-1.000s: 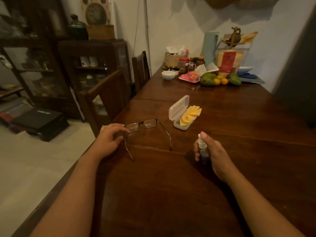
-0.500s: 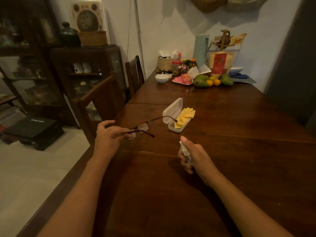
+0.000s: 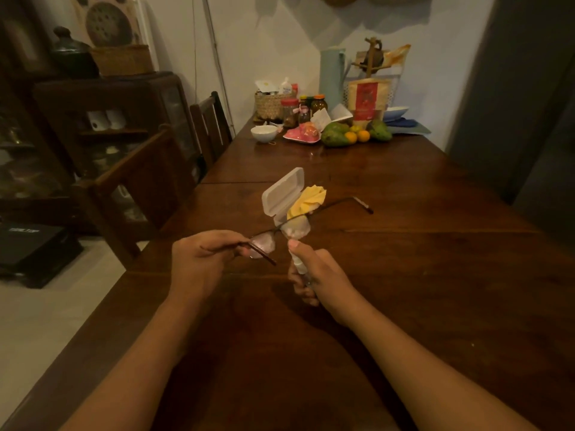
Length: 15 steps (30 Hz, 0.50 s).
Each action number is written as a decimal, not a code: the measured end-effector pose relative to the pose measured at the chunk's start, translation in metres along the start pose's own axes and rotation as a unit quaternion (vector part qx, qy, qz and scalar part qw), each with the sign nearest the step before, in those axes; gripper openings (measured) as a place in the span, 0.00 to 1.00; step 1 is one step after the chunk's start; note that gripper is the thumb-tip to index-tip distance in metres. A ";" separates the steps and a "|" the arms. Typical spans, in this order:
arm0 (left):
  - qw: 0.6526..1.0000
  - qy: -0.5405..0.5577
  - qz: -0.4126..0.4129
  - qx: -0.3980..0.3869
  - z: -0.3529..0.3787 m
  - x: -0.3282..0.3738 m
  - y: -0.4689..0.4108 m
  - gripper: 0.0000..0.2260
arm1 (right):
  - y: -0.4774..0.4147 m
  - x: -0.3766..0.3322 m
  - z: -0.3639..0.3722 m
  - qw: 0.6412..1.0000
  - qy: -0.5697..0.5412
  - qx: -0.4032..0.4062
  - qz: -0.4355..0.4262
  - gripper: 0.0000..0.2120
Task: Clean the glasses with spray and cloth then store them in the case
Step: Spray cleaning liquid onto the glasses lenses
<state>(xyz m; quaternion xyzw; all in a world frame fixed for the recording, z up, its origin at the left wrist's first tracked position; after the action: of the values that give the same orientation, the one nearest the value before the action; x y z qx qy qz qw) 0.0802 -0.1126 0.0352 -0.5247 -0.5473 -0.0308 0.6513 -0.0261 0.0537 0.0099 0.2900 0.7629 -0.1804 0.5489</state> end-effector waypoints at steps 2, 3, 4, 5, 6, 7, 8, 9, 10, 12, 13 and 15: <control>0.998 0.017 0.044 -0.031 0.006 0.006 0.002 0.12 | -0.002 -0.001 0.002 1.000 -0.009 0.007 0.011 0.24; 0.997 0.018 0.066 -0.044 0.009 0.009 0.003 0.11 | -0.002 -0.002 0.003 1.000 -0.012 0.014 0.016 0.24; 0.995 0.014 0.087 -0.054 0.012 0.012 0.003 0.10 | -0.003 -0.003 0.003 0.999 -0.012 0.023 0.021 0.24; 0.992 0.006 0.106 -0.060 0.014 0.013 0.004 0.09 | -0.003 -0.004 0.003 0.999 -0.011 0.033 0.026 0.24; 0.991 -0.005 0.120 -0.065 0.016 0.014 0.005 0.07 | -0.003 -0.005 0.003 0.999 -0.011 0.040 0.032 0.23; 0.989 -0.016 0.127 -0.069 0.017 0.014 0.006 0.05 | -0.003 -0.006 0.003 0.998 -0.016 0.043 0.037 0.23; 0.989 -0.026 0.130 -0.073 0.017 0.014 0.007 0.04 | -0.004 -0.007 0.002 0.998 -0.022 0.042 0.041 0.23; 0.988 -0.034 0.129 -0.076 0.018 0.013 0.008 0.03 | -0.004 -0.007 0.002 0.998 -0.027 0.041 0.046 0.23; 0.988 -0.038 0.128 -0.079 0.019 0.012 0.008 0.03 | -0.004 -0.008 0.001 0.998 -0.028 0.039 0.050 0.23; 0.988 -0.037 0.127 -0.082 0.021 0.012 0.008 0.03 | -0.006 -0.008 0.001 0.997 -0.017 0.039 0.060 0.22; 0.988 -0.036 0.127 -0.082 0.022 0.012 0.008 0.03 | -0.006 -0.008 0.001 0.997 -0.011 0.040 0.061 0.22; 0.988 -0.035 0.124 -0.082 0.023 0.013 0.007 0.03 | -0.005 -0.008 0.002 0.998 -0.002 0.038 0.055 0.20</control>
<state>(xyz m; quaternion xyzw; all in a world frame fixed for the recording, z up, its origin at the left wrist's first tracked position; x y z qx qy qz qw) 0.0744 -0.0861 0.0365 -0.6406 -0.4960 0.0238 0.5857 -0.0262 0.0466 0.0168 0.3520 0.7372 -0.1796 0.5481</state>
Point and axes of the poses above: each hand's wrist, its own y-axis away from the middle knuckle, its own z-axis out of the palm, x = y × z, the point moved 2 cm from there along -y, towards the middle knuckle, and after that the axes turned 15 degrees about y, right-handed, at the moved point
